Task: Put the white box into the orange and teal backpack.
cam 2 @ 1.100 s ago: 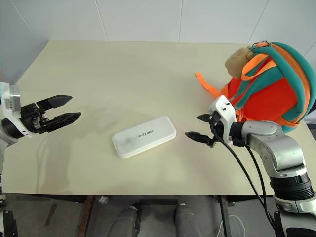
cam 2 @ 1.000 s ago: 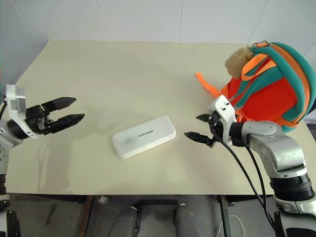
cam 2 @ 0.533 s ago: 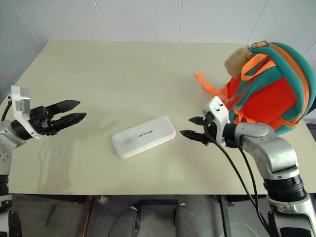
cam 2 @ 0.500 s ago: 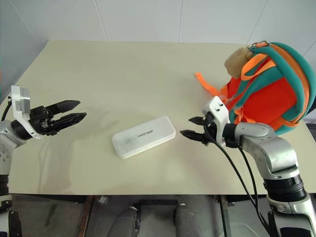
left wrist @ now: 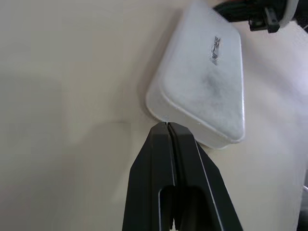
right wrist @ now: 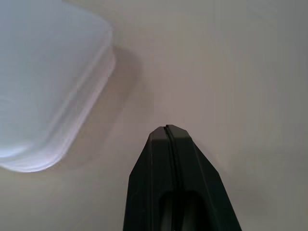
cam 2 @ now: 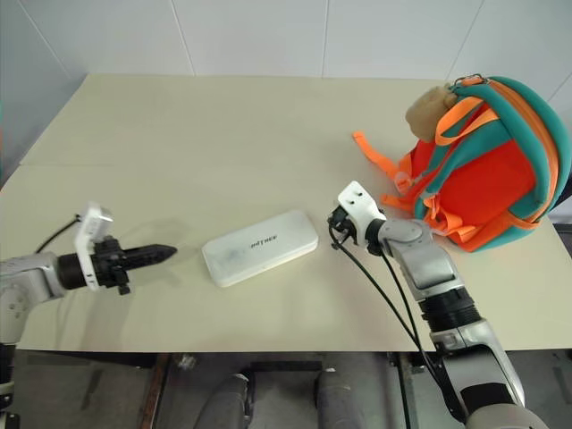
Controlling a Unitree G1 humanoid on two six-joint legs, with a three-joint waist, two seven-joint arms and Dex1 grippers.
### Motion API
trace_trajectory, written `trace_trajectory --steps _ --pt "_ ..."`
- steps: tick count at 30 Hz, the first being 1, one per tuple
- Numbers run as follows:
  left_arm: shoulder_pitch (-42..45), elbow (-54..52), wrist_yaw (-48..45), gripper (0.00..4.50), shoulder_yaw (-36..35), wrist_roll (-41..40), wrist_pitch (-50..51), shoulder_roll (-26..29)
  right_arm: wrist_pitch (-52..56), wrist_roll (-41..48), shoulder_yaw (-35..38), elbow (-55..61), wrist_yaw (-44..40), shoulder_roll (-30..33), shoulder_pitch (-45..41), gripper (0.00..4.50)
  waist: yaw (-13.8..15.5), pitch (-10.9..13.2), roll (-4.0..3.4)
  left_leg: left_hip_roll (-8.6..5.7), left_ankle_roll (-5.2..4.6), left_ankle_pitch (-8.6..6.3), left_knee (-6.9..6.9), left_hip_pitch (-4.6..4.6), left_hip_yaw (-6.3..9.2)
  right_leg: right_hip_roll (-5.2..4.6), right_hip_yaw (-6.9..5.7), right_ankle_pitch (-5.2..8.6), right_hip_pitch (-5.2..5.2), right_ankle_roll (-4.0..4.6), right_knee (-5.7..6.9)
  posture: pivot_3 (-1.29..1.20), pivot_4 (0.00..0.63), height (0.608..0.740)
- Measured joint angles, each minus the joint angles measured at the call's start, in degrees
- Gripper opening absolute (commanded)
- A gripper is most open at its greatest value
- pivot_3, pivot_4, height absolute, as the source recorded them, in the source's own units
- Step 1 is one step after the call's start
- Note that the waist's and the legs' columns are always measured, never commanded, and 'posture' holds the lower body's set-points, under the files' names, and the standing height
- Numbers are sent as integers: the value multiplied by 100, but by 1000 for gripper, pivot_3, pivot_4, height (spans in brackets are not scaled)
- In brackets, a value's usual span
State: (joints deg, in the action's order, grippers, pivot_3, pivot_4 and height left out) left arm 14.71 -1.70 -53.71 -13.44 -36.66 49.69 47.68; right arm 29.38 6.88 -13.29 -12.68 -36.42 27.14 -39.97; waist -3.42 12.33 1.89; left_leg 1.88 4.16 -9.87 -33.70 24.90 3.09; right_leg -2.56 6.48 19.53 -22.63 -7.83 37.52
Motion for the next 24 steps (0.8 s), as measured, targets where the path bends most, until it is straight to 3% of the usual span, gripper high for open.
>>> trace_trajectory --steps 6,11,24 --pt "17 -6 120 24 222 -23 237 -357 -228 -185 -20 -283 -53 -295 -167 0 9 0 0 0 0 0 -1 1 2 0 -3 0 1 0 2 0 150 740" --pt "110 84 233 24 289 72 -162 -870 -50 -179 -37 55 -426 -283 -72 0 29 0 0 -1 0 0 -5 -2 4 0 -4 0 5 -1 4 0 150 740" --pt "26 61 335 24 273 124 -279 -924 1171 165 -53 1677 -1692 684 557 0 27 0 0 -2 0 0 -6 -9 4 -2 -3 0 13 0 0 0 150 740"
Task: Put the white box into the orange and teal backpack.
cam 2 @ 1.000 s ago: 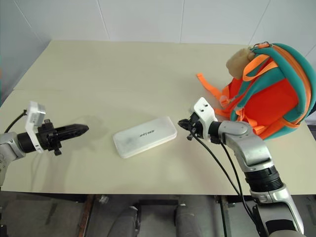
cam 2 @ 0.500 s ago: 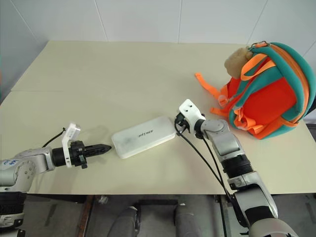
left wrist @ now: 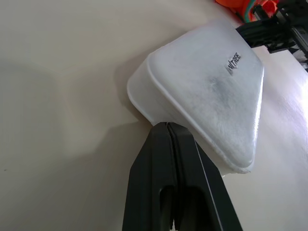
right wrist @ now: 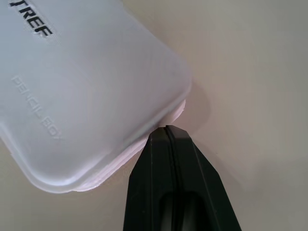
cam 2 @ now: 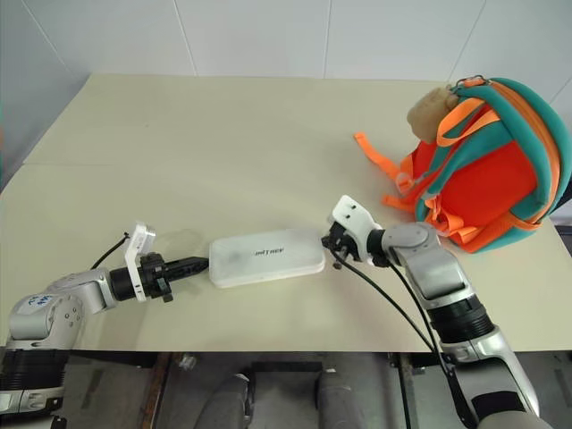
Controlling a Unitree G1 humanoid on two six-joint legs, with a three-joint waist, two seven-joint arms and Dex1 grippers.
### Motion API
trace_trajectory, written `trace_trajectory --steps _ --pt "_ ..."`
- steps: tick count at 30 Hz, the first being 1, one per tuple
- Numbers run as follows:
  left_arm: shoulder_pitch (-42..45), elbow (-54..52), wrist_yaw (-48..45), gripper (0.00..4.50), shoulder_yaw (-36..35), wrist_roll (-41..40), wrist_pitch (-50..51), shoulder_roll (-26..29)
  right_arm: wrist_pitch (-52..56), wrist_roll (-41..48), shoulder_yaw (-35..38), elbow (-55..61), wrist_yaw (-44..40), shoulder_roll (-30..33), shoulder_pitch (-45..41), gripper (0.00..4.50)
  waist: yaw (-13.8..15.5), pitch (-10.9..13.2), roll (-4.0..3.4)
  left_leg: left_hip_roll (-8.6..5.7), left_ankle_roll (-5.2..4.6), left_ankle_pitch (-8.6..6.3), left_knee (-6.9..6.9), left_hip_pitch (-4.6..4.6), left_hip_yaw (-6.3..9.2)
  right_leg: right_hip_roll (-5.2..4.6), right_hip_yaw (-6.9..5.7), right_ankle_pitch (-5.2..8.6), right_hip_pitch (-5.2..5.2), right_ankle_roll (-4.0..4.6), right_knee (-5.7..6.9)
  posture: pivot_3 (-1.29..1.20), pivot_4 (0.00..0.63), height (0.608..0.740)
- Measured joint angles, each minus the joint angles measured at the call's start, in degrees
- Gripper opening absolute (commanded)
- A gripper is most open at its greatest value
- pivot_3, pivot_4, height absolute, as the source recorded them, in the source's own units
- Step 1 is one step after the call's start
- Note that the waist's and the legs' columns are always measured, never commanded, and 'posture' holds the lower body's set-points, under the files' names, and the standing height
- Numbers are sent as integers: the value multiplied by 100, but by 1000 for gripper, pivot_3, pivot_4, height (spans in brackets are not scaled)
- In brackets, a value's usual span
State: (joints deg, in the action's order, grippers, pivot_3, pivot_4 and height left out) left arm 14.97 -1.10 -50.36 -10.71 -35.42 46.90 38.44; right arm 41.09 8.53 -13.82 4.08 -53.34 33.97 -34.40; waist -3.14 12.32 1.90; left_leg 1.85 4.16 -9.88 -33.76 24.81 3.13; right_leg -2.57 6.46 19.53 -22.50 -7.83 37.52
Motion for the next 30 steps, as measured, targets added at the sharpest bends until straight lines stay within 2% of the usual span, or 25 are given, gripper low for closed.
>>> trace_trajectory --steps 9,20,21,24,26,30 --pt "-4 -342 -208 24 208 -2 231 340 410 276 -150 739 -761 723 333 0 5 0 0 0 1 -1 5 1 -1 -1 1 1 0 1 -10 0 150 740" --pt "70 -256 -249 24 194 -4 227 469 150 245 -146 787 -800 1022 443 0 9 0 0 0 1 -1 4 2 -2 -3 1 2 0 3 -12 0 150 740" --pt "75 -254 -251 5 189 -5 257 555 136 232 -124 785 -806 1116 460 167 8 0 1 0 1 -1 5 2 -1 -3 1 2 -1 4 -13 0 150 740" --pt "249 -232 -226 633 177 -13 745 1009 91 240 22 779 -883 1435 592 874 6 1 1 0 0 -1 8 2 -2 -2 1 3 -3 5 -14 0 150 740" --pt "370 -215 -218 1229 141 -46 1057 1179 43 248 145 779 -921 1584 598 1569 5 1 1 -2 0 -1 7 1 -3 -4 2 3 0 5 -15 0 150 740" --pt "415 -191 -231 2481 81 -186 1422 1185 5 247 280 759 -934 1685 598 2961 -12 1 1 0 0 -2 11 1 -4 -3 2 4 -3 7 -15 0 150 740"
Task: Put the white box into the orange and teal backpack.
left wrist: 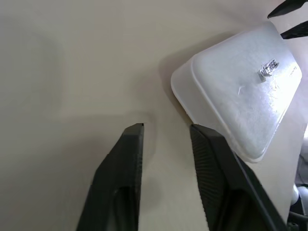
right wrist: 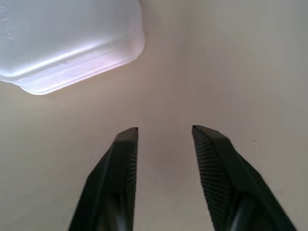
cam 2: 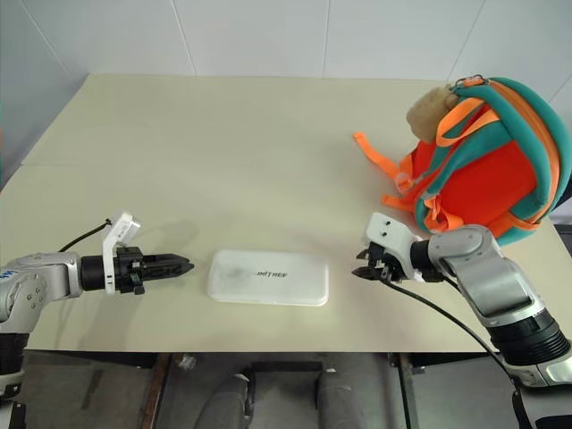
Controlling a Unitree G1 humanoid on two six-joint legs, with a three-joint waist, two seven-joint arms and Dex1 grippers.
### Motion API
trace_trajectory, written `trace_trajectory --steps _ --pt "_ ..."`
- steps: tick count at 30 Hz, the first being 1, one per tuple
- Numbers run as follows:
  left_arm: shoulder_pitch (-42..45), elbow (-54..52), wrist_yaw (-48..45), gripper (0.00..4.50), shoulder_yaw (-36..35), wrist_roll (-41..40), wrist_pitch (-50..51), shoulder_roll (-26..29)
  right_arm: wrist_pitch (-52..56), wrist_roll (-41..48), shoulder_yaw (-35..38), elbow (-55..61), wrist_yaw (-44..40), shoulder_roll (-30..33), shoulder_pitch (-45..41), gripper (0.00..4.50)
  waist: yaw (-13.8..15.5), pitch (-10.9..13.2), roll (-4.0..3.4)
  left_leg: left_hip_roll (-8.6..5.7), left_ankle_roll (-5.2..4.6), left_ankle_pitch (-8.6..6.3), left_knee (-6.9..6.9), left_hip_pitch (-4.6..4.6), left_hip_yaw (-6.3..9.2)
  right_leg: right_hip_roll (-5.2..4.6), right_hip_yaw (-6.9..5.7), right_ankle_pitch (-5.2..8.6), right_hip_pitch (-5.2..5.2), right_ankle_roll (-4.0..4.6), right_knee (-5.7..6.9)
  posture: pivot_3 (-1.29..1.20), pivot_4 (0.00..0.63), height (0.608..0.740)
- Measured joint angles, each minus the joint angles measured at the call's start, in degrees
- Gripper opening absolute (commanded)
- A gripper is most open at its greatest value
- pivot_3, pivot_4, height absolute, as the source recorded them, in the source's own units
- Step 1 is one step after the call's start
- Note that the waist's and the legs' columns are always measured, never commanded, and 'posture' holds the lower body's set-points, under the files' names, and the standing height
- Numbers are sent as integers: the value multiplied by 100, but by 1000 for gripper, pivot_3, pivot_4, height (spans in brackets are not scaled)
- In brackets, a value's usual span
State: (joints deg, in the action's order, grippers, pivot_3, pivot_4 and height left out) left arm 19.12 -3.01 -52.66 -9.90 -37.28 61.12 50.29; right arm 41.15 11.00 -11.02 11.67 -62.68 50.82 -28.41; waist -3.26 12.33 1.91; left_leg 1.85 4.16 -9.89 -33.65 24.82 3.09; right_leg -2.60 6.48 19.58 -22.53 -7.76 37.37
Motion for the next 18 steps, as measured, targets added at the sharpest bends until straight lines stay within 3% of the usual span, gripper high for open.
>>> trace_trajectory --steps 5,6,11,18 --pt "167 181 -346 4051 -126 -501 791 312 -22 8 21 -20 0 12 13 4500 1 0 0 1 0 0 5 0 0 0 -1 3 -4 4 1 0 150 740" --pt "175 203 -422 4360 -126 -558 897 368 -20 28 22 -17 1 12 17 4500 3 0 0 1 0 0 6 0 0 0 -2 3 -4 4 0 0 150 740" --pt "443 787 -626 4465 -135 -946 1617 348 -2 96 25 39 41 10 81 4500 10 0 0 0 0 0 3 0 1 1 -3 4 -4 7 2 0 150 740" --pt "1080 2025 -625 4465 -100 -1200 2704 -126 25 157 26 147 144 -9 105 4500 15 0 0 -1 0 0 -2 3 3 1 -5 3 -3 3 5 0 150 740"
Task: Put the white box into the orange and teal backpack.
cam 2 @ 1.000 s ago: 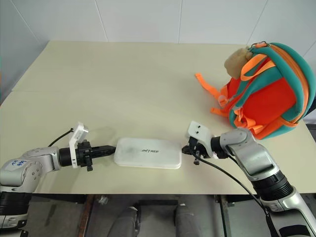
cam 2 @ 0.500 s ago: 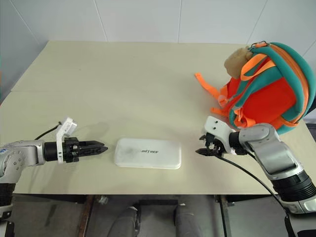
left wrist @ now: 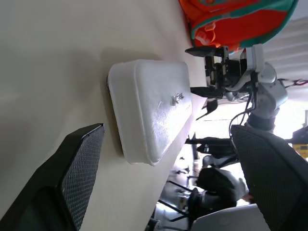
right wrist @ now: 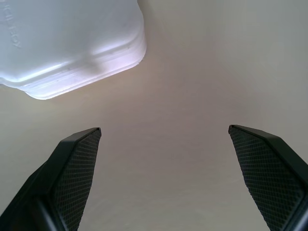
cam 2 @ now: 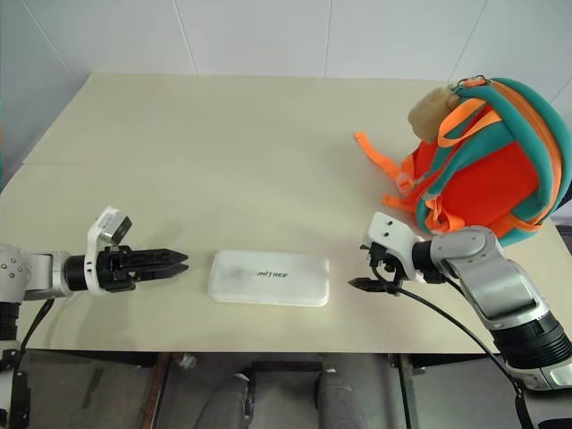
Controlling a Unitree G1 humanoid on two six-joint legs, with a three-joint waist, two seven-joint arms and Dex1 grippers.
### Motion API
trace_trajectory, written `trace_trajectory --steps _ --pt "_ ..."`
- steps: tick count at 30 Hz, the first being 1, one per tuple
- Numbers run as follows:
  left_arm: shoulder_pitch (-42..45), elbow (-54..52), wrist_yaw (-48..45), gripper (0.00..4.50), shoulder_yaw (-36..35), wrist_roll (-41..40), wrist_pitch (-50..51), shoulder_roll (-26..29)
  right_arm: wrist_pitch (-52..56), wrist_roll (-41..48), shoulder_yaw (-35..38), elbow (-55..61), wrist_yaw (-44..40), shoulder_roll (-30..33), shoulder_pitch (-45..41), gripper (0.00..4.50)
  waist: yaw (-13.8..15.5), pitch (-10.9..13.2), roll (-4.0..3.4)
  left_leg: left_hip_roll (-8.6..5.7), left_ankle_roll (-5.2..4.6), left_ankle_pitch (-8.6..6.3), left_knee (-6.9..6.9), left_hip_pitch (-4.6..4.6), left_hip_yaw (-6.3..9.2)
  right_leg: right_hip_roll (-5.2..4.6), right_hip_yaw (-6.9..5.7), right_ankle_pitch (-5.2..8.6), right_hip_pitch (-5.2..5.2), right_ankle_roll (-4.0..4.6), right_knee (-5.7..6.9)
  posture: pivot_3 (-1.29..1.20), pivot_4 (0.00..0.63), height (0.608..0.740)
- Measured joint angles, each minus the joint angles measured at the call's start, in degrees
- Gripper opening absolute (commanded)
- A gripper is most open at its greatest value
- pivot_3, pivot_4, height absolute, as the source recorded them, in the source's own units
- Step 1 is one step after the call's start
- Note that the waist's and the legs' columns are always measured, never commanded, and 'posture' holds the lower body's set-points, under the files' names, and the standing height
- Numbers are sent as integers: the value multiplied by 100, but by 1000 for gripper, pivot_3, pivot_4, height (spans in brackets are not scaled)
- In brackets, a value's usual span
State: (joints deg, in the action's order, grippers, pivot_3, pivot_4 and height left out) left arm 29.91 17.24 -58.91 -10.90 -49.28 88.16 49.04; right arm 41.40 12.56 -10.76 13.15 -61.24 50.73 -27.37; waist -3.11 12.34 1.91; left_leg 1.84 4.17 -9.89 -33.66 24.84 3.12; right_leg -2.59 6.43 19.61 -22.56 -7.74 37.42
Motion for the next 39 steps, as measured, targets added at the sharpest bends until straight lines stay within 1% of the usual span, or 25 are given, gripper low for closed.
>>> trace_trajectory --steps 8,15,19,23,31,34,38,39 --pt "379 607 -10 4465 483 72 36 -402 41 21 -7 19 181 -118 59 4500 7 0 0 0 0 0 -6 -2 1 0 0 -1 2 -1 6 0 150 740" --pt "663 798 -120 4465 781 235 -142 -631 109 12 -141 22 339 -451 15 4500 14 -1 -1 -2 0 0 -13 -5 1 -1 0 -3 8 -4 9 0 150 740" --pt "777 806 -117 4465 876 305 -285 -844 111 8 -234 21 383 -570 -76 4500 87 -1 -1 -4 0 0 -20 -6 2 -2 1 -5 12 -9 8 0 150 740" --pt "794 795 -192 4465 997 357 -408 -904 104 -30 -242 7 412 -595 -95 4500 146 -1 -2 -5 0 0 -20 -7 1 -3 1 -5 13 -8 7 0 150 740" --pt "846 835 -431 4465 1220 486 -699 -929 75 -58 -249 -11 460 -667 -132 4500 152 -2 -2 -7 0 0 -20 -21 1 -5 1 -5 27 -8 6 0 150 740" --pt "872 873 -459 3908 1274 561 -730 -928 68 -58 -248 -9 460 -641 -86 4500 150 -2 -3 -7 0 0 -20 -25 1 -5 1 -5 30 -7 5 0 150 740" --pt "940 1047 -527 2692 1424 748 -828 -883 54 -61 -194 -9 466 -549 -14 4500 134 -2 -2 -6 0 0 -14 -24 0 -4 2 -4 26 -6 3 0 150 740" --pt "979 1072 -532 2313 1455 809 -833 -878 42 -60 -158 -9 473 -531 0 4500 128 -2 -2 -6 0 0 -12 -24 0 -3 3 -4 24 -6 4 0 150 740"
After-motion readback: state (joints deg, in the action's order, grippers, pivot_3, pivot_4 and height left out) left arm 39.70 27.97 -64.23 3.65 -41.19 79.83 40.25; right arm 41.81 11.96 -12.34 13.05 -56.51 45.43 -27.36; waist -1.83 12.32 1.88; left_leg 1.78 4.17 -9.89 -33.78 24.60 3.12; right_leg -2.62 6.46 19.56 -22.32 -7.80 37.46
